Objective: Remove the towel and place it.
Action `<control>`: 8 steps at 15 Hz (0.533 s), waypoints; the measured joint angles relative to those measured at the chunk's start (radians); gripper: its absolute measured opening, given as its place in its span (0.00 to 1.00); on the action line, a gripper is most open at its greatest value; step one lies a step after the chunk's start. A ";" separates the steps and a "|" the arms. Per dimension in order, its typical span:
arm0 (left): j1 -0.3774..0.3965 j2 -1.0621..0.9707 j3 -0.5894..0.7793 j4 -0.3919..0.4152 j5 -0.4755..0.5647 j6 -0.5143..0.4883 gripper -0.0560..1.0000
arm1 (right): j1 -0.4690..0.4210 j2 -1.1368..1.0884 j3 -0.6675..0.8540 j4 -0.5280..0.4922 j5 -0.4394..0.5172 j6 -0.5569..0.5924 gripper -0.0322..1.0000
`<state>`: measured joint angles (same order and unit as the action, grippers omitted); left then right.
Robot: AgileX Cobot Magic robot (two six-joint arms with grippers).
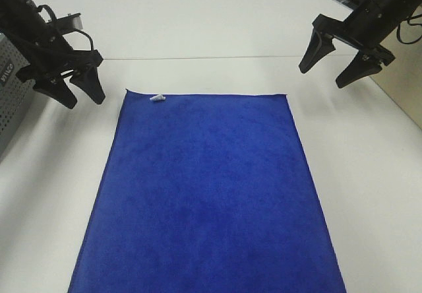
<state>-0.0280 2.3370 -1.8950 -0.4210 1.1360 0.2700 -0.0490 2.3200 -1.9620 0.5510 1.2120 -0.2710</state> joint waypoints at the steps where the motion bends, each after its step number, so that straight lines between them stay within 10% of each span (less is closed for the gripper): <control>1: 0.004 0.028 -0.028 -0.017 -0.013 0.019 0.63 | 0.000 0.033 -0.031 0.016 0.000 -0.007 0.85; 8: 0.004 0.233 -0.251 -0.123 -0.081 0.048 0.63 | 0.000 0.167 -0.087 0.039 -0.030 -0.017 0.85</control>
<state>-0.0240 2.5700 -2.1460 -0.5440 1.0550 0.3180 -0.0490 2.4870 -2.0490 0.5900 1.1820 -0.2880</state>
